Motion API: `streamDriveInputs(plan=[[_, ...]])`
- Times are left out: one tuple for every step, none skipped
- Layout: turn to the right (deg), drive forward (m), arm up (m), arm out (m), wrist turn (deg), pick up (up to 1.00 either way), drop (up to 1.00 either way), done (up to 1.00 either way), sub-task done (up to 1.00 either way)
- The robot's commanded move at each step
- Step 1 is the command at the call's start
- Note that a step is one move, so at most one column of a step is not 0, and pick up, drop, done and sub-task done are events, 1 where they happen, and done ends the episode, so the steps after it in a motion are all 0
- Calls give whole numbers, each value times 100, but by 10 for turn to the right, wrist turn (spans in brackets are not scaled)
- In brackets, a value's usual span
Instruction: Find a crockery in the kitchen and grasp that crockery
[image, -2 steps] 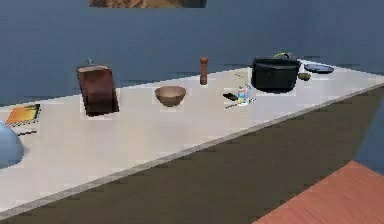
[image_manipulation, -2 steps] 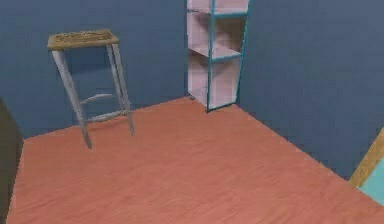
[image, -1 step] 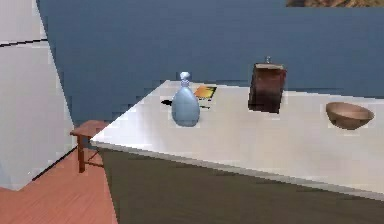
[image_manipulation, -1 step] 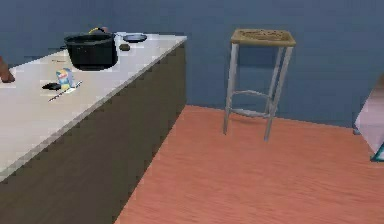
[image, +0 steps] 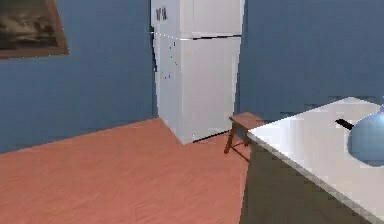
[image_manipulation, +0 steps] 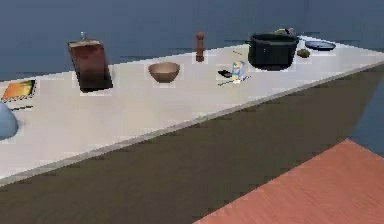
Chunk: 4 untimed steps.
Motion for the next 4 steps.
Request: streamDriveInputs(plan=[[450,0,0,0,0,0,0,0,0],[450,0,0,0,0,0,0,0,0],[390,0,0,0,0,0,0,0,0],[0,100,0,0,0,0,0,0,0]])
